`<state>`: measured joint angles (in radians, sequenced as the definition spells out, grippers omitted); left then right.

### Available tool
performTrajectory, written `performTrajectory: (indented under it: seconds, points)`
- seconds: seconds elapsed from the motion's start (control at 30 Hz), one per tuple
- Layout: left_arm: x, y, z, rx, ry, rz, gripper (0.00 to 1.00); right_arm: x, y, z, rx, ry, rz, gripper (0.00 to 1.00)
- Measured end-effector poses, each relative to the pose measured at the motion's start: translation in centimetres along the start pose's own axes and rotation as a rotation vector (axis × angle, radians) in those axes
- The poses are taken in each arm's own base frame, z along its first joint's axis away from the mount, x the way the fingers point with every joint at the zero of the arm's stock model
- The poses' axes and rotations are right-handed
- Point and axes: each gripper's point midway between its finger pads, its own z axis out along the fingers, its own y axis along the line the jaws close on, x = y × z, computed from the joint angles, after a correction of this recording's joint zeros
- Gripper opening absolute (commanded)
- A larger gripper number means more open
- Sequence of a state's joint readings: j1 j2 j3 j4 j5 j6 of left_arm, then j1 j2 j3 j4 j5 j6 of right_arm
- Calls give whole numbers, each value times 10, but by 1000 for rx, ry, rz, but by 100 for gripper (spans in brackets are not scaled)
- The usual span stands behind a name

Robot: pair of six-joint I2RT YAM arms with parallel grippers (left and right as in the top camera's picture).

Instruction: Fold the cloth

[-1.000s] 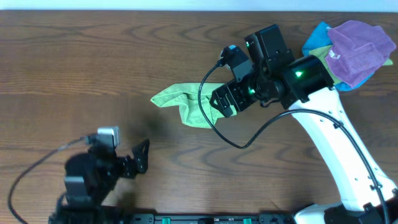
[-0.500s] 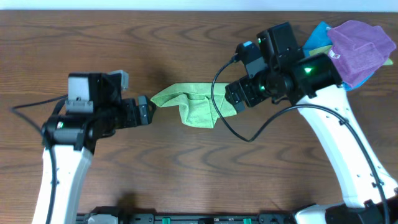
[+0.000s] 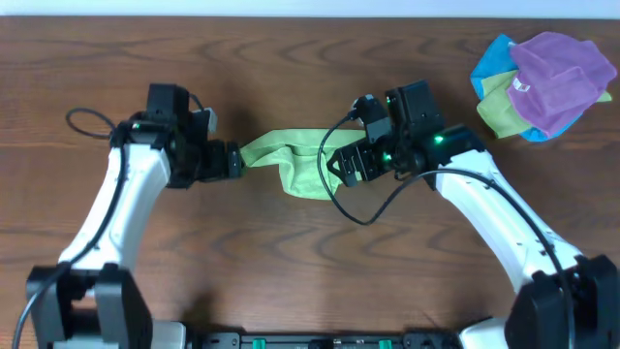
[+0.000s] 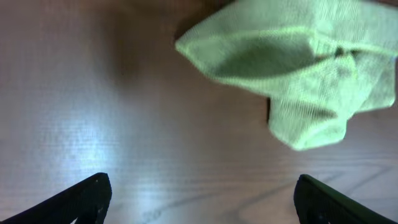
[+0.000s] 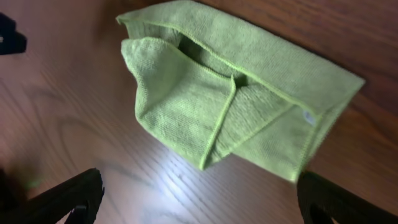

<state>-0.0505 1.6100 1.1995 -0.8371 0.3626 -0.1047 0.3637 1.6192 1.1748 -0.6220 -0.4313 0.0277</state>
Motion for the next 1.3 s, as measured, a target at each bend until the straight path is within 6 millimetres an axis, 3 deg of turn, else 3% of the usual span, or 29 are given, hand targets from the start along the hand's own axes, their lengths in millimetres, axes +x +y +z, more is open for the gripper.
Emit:
performTrajectory:
  seconds: [0.13, 0.23, 0.37, 0.67, 0.83, 1.17, 1.3]
  points:
    - [-19, -6, -5, 14, -23, -14, 95, 4, -3, 38, -84, 33, 39, 96]
    - [-19, -9, -6, 24, -21, -27, 95, 13, -9, 66, -128, 73, 68, 93]
    - [-18, -9, -5, 27, -17, -42, 95, 22, -13, 87, -165, 102, 90, 91]
    - [-22, -8, -1, 29, -22, -49, 95, 12, -1, 94, -211, 57, 52, 82]
    - [-17, -3, 21, 28, 46, -84, 95, 12, 9, 98, -214, 59, 22, 80]
    - [-18, -4, 24, 41, 48, -92, 95, 3, -9, 115, -138, 11, 3, 80]
    - [-20, -4, 24, 43, 39, -89, 95, 0, -10, 115, -128, -2, 4, 71]
